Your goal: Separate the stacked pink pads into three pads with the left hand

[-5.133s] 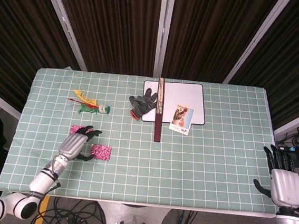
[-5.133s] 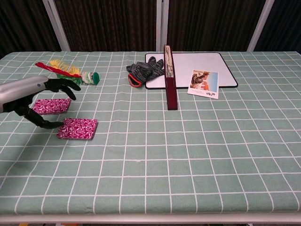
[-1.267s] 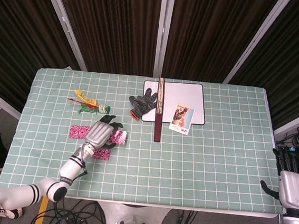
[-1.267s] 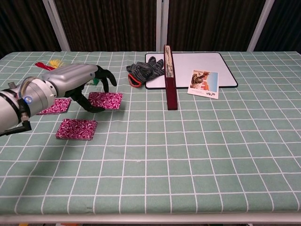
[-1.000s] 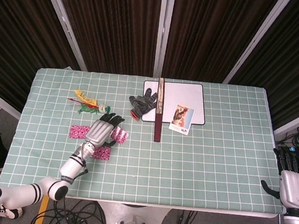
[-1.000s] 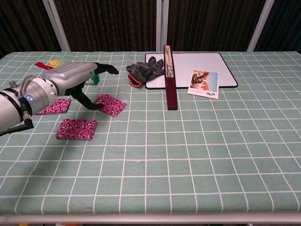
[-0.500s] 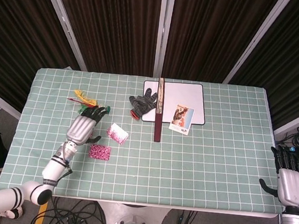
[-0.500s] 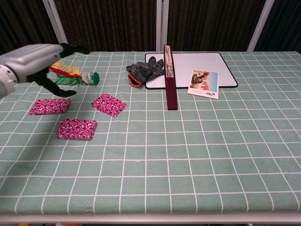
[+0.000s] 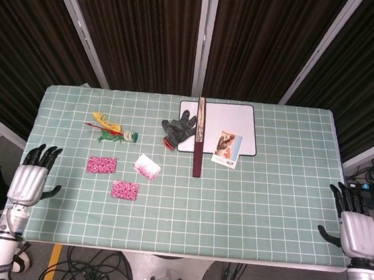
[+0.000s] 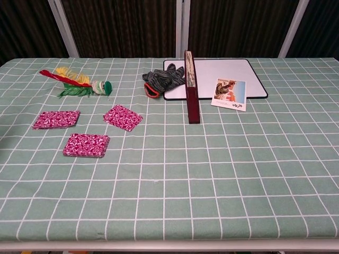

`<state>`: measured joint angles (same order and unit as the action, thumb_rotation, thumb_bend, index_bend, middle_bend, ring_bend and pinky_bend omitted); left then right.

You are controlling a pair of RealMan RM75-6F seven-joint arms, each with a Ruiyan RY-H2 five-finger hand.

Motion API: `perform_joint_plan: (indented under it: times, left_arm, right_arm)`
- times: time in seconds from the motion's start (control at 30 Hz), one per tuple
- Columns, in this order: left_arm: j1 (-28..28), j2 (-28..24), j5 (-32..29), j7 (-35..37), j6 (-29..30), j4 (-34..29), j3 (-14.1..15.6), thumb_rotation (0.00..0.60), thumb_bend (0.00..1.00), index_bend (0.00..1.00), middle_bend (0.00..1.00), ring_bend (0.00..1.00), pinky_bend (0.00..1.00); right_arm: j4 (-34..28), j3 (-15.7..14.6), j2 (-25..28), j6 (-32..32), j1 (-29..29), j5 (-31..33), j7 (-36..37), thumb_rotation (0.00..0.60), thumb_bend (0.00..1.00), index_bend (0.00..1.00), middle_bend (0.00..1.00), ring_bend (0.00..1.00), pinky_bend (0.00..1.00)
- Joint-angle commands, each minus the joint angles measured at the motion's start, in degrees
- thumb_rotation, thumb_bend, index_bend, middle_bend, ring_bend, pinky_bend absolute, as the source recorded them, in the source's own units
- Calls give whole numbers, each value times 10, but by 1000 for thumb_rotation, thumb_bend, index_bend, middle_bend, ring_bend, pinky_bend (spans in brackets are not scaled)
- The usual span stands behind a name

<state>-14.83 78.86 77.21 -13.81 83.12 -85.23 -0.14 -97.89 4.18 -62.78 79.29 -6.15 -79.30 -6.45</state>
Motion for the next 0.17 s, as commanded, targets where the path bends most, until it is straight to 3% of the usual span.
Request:
perform_joint_plan:
  times: [0.03, 0.17]
  left_arm:
    - [48, 3, 28, -1, 61, 15, 28, 600, 172, 93, 99, 0, 111]
    - [79, 4, 26, 22, 95, 30, 22, 600, 172, 93, 99, 0, 111]
  right_arm:
    - [6, -2, -4, 6, 2, -7, 3, 600, 101, 0, 0, 0, 0]
    - [13, -2, -8, 5, 1, -9, 6, 600, 101, 0, 0, 0, 0]
